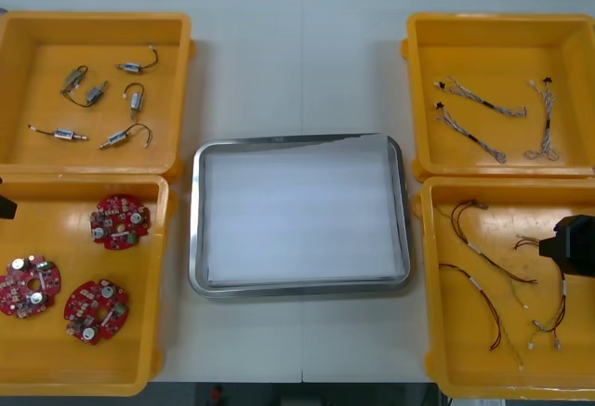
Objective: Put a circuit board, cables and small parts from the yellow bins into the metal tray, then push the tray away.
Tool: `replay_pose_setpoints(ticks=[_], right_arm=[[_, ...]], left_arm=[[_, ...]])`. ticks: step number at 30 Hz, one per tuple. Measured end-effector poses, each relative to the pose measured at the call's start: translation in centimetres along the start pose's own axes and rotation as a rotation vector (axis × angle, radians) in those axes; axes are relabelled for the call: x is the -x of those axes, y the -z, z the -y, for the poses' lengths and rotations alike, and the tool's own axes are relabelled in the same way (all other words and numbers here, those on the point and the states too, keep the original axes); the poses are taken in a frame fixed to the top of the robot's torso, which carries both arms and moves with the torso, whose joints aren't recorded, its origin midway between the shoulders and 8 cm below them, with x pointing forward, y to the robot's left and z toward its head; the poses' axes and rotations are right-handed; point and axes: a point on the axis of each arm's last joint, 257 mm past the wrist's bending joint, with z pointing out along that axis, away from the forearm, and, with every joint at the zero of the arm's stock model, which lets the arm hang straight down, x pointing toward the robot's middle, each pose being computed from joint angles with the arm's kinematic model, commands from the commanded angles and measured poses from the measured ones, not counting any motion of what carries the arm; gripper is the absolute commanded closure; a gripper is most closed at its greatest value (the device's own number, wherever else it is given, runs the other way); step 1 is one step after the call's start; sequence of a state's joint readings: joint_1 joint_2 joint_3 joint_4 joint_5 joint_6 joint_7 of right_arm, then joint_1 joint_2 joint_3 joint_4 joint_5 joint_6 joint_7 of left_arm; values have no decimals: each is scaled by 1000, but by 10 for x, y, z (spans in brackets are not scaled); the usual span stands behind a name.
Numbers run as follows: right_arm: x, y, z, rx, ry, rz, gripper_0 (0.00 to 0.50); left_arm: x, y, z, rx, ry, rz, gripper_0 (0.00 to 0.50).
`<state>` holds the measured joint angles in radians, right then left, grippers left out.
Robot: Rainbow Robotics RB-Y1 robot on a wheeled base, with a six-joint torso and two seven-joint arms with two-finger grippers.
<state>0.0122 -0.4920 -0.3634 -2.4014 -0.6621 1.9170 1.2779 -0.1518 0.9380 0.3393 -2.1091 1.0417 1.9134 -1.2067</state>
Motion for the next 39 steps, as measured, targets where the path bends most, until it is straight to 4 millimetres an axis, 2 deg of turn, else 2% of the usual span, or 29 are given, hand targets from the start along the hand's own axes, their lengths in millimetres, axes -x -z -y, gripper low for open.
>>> replay_pose_setpoints(ticks=[39], right_arm=[[0, 0, 0, 0, 0, 0, 0]], left_arm=[[0, 0, 0, 0, 0, 0, 0]])
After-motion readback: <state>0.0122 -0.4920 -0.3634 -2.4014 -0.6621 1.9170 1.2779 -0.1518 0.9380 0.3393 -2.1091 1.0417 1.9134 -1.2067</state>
